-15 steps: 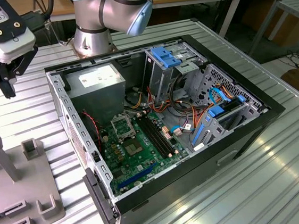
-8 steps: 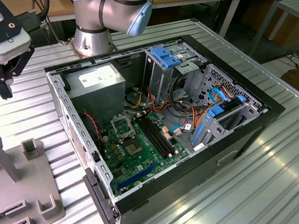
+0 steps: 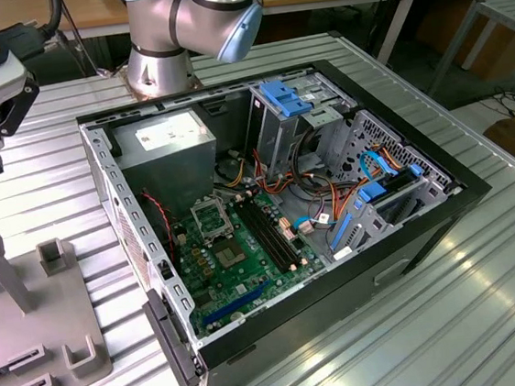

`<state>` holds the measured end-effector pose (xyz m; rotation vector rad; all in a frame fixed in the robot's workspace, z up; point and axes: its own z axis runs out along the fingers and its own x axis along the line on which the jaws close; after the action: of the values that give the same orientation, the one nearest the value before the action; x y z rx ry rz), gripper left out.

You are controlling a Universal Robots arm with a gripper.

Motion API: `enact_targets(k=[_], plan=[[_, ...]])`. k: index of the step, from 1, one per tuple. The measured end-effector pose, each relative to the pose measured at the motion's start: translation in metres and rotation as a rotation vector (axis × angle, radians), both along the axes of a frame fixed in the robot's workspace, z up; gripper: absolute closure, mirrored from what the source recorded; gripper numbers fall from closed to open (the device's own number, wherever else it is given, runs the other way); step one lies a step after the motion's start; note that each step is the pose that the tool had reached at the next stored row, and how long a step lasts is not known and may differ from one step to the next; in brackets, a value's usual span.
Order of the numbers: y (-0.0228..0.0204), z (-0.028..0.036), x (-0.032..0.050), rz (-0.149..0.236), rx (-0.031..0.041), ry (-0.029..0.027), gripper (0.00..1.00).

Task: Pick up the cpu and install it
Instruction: 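Reach for the cpu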

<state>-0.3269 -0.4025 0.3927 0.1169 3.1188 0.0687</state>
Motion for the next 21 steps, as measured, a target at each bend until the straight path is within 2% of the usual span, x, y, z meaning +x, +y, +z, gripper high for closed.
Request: enact_targets(k=[5, 7, 13, 16, 21], plan=[[-0.0004, -0.0001, -0.0052, 0.0, 0.0, 0.0, 0.89], [-0.0007, -0.0004, -0.0117, 0.0, 0.0001, 0.0016, 0.89], [-0.0007, -0.0009, -0.0201, 0.0, 0.0003, 0.0066, 0.89], [-0.0008, -0.0014, -0.0227, 0.0, 0.0018, 0.0128, 0.89], [-0.0007, -0.0014, -0.023, 0.0, 0.0018, 0.013, 0.89]])
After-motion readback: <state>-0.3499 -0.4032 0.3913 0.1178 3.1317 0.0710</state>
